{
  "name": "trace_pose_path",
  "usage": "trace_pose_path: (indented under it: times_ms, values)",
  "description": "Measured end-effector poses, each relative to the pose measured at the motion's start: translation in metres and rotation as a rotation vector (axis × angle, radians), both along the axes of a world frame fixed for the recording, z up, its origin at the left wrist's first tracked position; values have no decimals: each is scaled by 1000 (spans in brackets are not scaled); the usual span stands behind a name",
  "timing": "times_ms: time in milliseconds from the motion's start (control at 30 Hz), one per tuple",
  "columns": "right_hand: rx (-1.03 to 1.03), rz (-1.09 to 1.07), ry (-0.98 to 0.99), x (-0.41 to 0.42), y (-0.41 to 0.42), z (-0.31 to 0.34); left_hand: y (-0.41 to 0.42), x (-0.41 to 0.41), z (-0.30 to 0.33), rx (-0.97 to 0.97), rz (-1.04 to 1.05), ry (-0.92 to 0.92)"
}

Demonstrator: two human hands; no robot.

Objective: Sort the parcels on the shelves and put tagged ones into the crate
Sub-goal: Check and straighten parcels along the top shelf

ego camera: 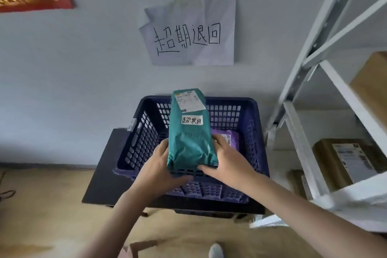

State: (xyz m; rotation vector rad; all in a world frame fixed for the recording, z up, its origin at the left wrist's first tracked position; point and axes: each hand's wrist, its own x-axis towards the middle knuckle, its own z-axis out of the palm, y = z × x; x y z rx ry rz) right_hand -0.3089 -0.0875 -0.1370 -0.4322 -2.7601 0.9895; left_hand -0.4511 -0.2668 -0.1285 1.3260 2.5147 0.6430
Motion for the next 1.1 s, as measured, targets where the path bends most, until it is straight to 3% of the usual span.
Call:
trace_pose_path:
  times_ms: [300, 433, 533, 667, 833, 1100]
  values:
    - [-6, -23, -98, -37, 3, -27, 10, -71, -24, 65, -183, -314]
    - [-190, -21, -202, -48, 1, -39, 9, -94, -40, 56, -265, -459]
    - [-347, -31, -304, -56, 5, -40, 15, -111, -55, -23, -317, -443]
    - [-373, -16, -472, -69, 12, -49, 29, -133, -77, -237, -353, -305]
    - [-401, -93, -568, -96, 18, -86, 40, -142, -119, -319, -421, -231]
    - [-525, -129, -710, -127, 19, -163, 68, -147, -179, -630, -474, -337]
